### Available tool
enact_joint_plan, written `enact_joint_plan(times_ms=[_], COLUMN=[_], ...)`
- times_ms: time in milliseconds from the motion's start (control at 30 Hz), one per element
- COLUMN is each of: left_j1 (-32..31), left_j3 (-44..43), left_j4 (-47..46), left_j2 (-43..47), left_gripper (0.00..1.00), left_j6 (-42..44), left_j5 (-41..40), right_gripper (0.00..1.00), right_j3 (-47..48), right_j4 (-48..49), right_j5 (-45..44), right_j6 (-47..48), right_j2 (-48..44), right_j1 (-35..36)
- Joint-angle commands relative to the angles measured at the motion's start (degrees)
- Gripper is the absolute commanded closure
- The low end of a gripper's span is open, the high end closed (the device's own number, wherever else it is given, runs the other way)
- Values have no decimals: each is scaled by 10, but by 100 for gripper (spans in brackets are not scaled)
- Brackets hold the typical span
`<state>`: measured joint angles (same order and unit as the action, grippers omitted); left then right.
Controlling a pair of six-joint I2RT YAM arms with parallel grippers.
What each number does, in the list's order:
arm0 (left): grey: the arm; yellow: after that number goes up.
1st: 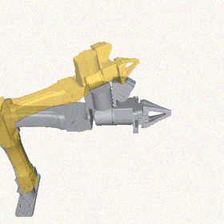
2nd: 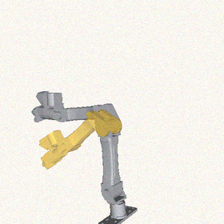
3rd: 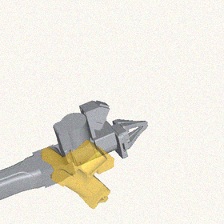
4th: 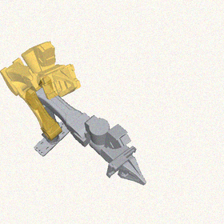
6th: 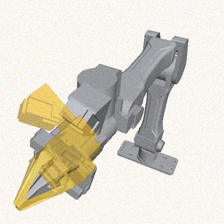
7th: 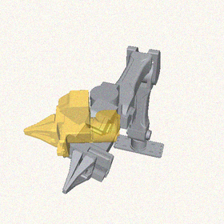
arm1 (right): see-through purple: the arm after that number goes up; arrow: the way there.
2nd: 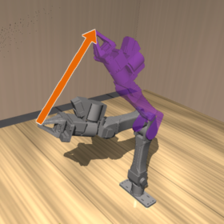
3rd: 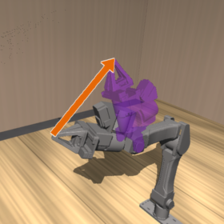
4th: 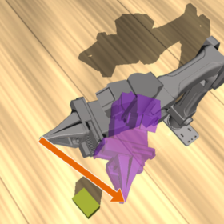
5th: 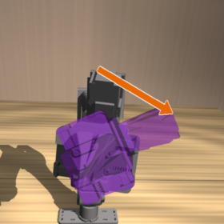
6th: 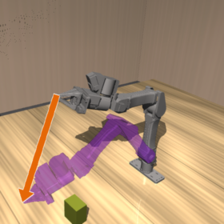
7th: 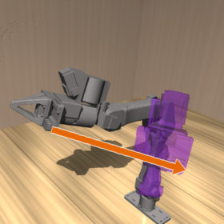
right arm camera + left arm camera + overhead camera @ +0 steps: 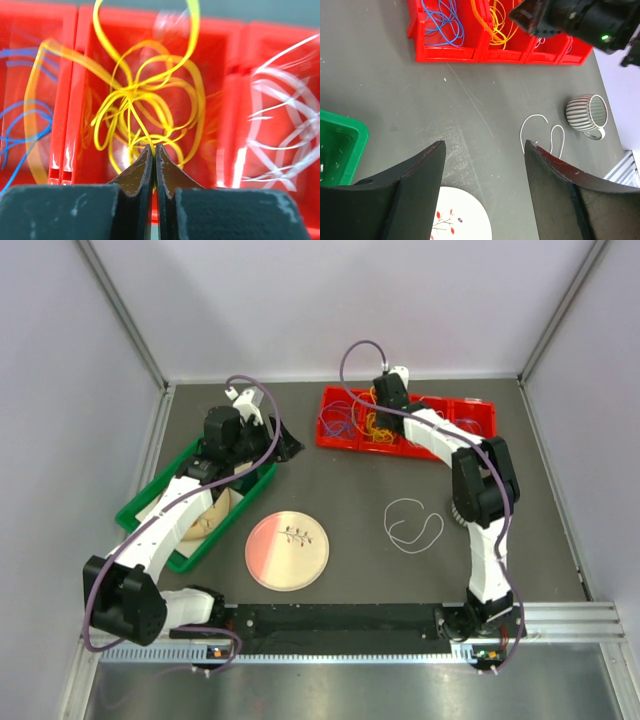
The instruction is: Untangle the cables
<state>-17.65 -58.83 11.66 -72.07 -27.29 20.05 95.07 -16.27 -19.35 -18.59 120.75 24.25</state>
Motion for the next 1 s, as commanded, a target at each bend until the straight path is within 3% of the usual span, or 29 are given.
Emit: enact_joint_plan(times_ms=[0, 667, 833, 967], left_j1=[2, 2, 2, 2], left_j3=[-9, -11, -12, -11], left_j4=[-15, -15, -16, -16], left_j2=[17, 12, 11, 11], left_gripper=[30, 30, 30, 31], left_j6=[3, 6, 7, 7], left_j5=[1, 2, 4, 5], right_gripper=[100, 100, 100, 100], right_j3=[16, 6, -8, -8], right_j4=[28, 34, 40, 41], right_j5=[-59, -148, -145, -92], right_j6=[27, 99, 91, 87], right_j2=[-68, -53, -61, -62], right_j1=[-15, -22, -25, -26])
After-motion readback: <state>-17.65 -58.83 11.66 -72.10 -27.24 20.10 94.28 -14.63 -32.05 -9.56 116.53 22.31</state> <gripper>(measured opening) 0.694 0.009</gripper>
